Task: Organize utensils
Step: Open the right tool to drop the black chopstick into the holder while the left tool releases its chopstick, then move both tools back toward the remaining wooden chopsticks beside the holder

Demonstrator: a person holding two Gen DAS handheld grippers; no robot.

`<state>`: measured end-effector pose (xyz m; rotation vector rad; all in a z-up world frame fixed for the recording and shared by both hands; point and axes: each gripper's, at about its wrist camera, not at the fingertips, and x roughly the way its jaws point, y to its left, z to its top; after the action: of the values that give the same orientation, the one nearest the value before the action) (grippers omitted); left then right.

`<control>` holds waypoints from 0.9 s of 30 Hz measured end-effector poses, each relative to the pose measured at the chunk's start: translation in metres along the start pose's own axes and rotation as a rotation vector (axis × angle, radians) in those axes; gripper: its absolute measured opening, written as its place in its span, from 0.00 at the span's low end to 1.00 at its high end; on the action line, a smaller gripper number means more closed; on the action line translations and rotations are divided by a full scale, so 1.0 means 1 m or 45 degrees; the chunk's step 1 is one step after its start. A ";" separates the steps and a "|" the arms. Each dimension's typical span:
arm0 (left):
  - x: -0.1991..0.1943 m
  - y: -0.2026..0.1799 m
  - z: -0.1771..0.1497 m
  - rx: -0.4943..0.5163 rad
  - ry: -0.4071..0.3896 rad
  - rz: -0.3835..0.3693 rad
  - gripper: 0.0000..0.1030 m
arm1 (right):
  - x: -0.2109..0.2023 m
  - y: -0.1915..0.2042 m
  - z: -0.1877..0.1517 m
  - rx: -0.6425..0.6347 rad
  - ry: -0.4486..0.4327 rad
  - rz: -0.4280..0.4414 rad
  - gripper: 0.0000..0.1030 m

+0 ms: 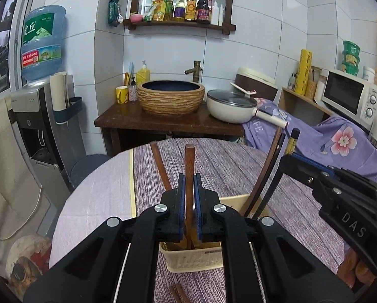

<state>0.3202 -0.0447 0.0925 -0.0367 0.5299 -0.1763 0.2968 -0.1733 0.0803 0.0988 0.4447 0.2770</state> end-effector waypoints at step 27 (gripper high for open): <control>-0.055 0.040 -0.106 -0.033 -0.024 0.167 0.94 | -0.038 0.034 -0.088 -0.204 0.037 0.054 0.53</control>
<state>0.2265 0.0051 0.0250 -0.0289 0.5144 -0.0412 0.2173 -0.1480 0.0216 -0.0523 0.4479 0.3553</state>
